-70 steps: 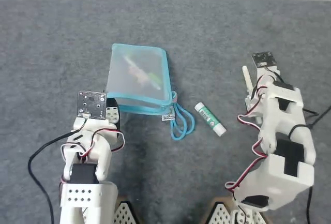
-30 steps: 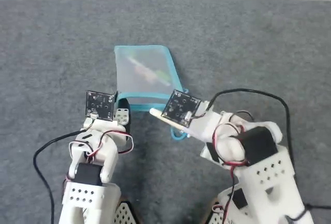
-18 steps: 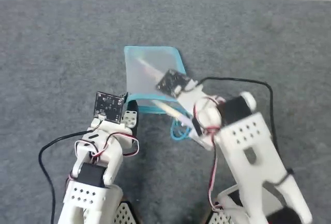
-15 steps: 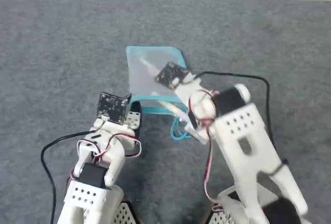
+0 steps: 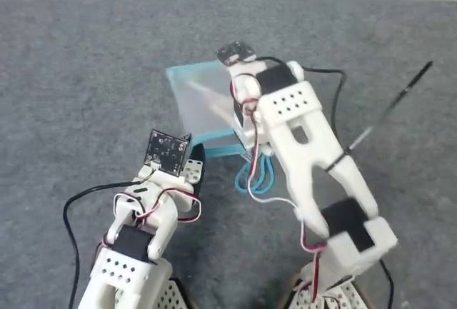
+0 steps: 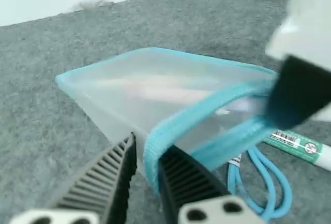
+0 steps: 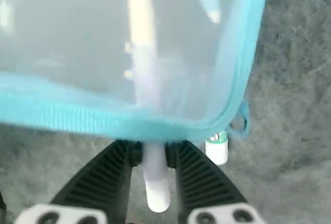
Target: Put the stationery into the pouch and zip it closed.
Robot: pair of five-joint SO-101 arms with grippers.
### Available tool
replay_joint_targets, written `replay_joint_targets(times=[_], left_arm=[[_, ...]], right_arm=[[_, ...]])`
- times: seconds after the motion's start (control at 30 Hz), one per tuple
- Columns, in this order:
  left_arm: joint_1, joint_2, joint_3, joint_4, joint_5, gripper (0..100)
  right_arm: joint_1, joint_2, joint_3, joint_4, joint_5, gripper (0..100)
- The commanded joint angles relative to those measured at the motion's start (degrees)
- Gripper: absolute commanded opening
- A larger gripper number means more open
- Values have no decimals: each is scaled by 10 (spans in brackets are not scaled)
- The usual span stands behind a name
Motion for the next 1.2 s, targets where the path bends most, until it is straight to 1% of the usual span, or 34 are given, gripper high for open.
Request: replay_joint_targets(times=[0.0, 0.1, 0.13, 0.3, 0.37, 0.5, 0.67, 0.77, 0.87, 1.0, 1.17], left_arm=[[11, -7, -16, -6, -16, 10], [9, -7, -16, -6, -17, 10], [9, -7, -16, -6, -17, 10], [8, -7, -16, -6, -17, 10], [8, -7, -16, -6, -17, 10], [8, -7, -13, -7, -17, 10], [-2, -7, -10, -8, -18, 10], [-33, -11, -12, -8, -18, 10], [-59, -11, -13, -8, -18, 10], [-78, -11, -12, -19, -18, 10], [-106, -11, -11, -19, -18, 10]], right_arm=[[-10, 22, -86, -6, -28, 10], [-15, 28, -105, -2, -28, 17], [-21, 27, -108, -1, -27, 36], [-54, 23, -107, -7, -13, 194], [-60, 19, -107, -9, -9, 228], [-56, -19, -106, -24, -8, 210], [-46, -113, -91, -17, 4, 206], [-7, -174, -25, -38, 25, 205], [40, -228, 77, -71, 40, 205], [74, -290, 227, -115, 81, 205], [126, -336, 393, -194, 106, 205]])
